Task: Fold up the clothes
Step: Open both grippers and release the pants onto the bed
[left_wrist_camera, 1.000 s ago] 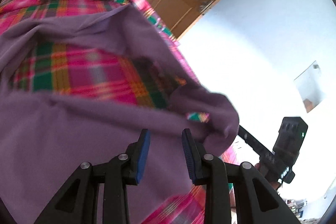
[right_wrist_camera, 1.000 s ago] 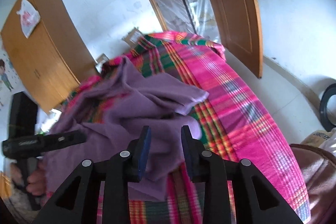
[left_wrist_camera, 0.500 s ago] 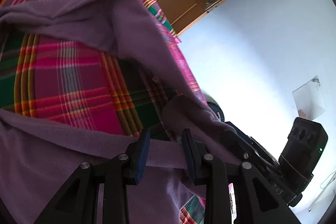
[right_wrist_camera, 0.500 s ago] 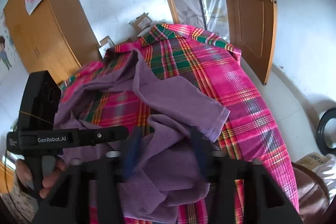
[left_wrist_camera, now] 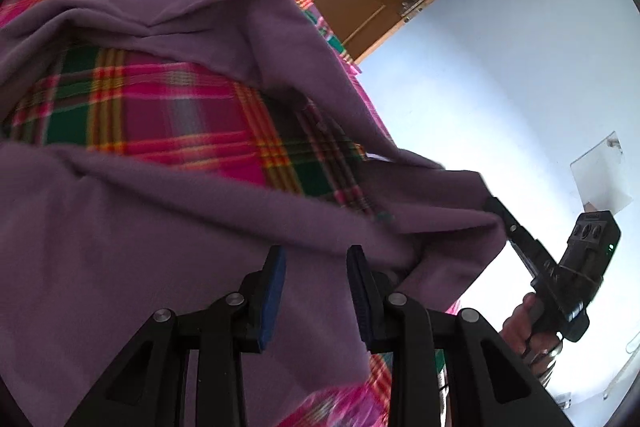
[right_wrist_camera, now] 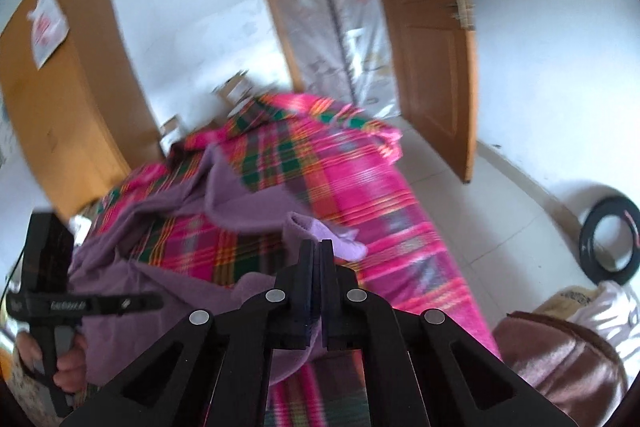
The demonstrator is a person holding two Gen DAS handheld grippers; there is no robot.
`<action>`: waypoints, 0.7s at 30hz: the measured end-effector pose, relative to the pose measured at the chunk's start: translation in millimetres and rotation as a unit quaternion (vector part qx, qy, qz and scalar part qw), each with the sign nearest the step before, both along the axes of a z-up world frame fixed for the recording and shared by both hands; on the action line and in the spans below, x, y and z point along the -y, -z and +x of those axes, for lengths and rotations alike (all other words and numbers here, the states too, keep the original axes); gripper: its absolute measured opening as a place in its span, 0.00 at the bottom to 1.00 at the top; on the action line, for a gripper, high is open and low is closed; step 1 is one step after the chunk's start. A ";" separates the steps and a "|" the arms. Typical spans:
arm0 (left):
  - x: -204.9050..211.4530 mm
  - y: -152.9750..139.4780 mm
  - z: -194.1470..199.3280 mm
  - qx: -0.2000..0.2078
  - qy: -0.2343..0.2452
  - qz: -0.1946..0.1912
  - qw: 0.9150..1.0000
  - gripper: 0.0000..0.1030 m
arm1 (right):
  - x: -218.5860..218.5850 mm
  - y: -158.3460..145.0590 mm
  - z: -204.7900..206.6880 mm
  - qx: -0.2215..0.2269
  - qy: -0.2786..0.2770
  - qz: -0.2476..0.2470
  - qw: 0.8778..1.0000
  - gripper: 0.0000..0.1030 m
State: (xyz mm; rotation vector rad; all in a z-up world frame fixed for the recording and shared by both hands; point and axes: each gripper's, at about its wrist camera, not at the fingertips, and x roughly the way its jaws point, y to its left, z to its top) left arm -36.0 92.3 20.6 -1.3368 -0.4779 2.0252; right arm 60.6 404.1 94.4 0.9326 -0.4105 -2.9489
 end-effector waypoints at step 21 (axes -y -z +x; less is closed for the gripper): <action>171.4 -20.8 98.1 -0.008 -0.190 0.002 0.982 0.31 | -77.9 53.6 38.4 0.020 0.169 -0.051 0.984 0.03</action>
